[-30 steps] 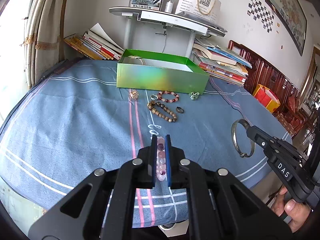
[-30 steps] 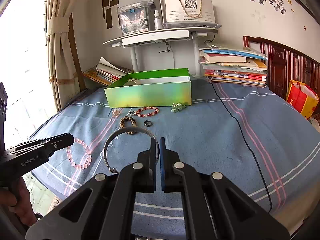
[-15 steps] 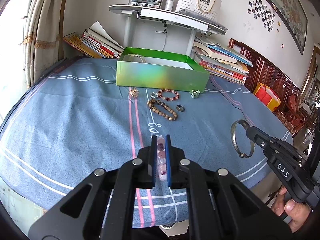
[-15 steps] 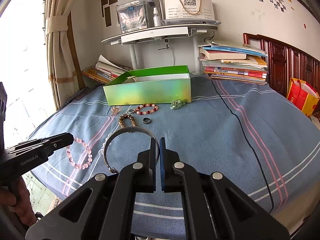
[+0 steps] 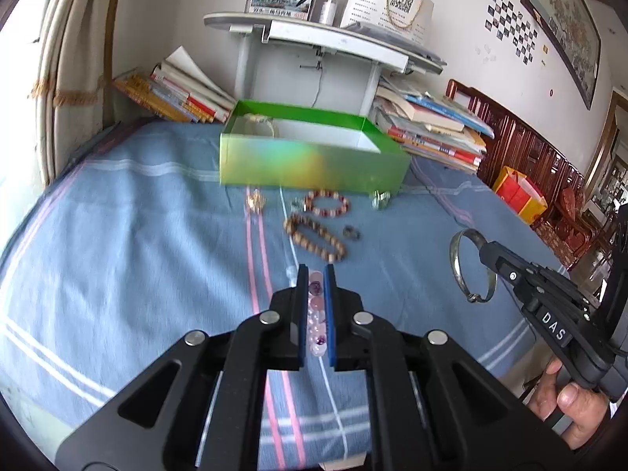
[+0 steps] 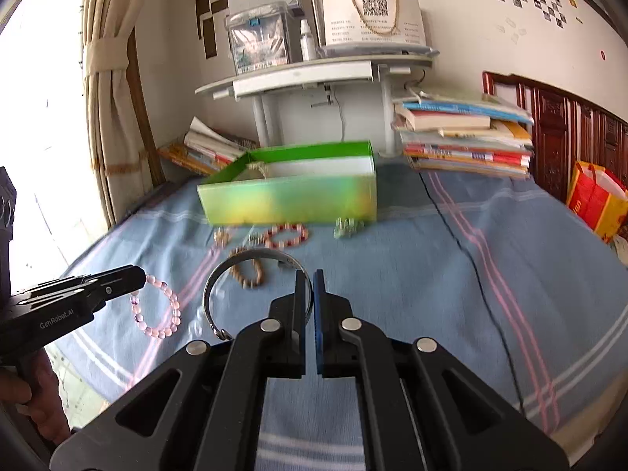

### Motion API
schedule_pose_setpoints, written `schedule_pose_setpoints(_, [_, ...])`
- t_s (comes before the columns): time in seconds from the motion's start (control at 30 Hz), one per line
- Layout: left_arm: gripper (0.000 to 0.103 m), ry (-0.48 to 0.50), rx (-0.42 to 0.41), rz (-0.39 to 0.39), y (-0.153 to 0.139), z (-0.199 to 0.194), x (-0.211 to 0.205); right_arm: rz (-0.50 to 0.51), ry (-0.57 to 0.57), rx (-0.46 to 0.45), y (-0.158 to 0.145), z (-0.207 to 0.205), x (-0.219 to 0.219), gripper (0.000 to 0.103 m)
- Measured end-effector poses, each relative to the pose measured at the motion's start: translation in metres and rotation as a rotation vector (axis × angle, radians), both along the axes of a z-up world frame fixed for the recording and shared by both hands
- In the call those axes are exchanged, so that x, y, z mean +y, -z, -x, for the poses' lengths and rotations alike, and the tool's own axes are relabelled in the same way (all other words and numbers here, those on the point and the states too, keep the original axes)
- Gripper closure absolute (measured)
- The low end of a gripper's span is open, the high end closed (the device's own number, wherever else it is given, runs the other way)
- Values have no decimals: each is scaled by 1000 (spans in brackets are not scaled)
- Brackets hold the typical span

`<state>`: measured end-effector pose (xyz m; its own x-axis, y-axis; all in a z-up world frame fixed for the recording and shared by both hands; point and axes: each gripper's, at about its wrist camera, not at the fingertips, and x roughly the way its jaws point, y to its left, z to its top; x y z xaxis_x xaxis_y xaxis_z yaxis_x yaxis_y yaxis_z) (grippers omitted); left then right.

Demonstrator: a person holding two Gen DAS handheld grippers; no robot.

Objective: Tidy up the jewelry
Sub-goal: 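Lift the pink bracelet with the left tool while the right tool lifts the silver bangle, then carry both items over the green box and open both tools to drop them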

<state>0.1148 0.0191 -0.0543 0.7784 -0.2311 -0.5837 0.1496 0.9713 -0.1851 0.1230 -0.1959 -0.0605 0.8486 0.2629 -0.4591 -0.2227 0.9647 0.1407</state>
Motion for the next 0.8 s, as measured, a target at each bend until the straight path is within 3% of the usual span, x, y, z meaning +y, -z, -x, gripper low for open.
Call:
schedule_pose_setpoints(0.2, [95, 26, -62, -21, -45, -53, -3, 11, -20, -32, -34, -61, 5, 99])
schedule_pose_setpoints(0.37, [95, 40, -90, -50, -81, -129, -9, 15, -19, -37, -55, -137, 13, 99])
schedule_pose_setpoints(0.6, [95, -14, 2, -60, -60, -250, -8, 23, 37, 23, -43, -234, 18, 99])
schedule_pose_setpoints(0.73, [95, -48, 40, -77, -39, -286, -3, 14, 53, 45, -30, -269, 18, 98])
schedule_pose_setpoints(0.77, [89, -66, 39, -84, -36, -291, -1, 11, 60, 37, -28, -275, 17, 93])
schedule_pose_setpoints(0.8, [79, -80, 30, -84, -35, -291, 1, 10, 69, 33, -26, -276, 16, 76])
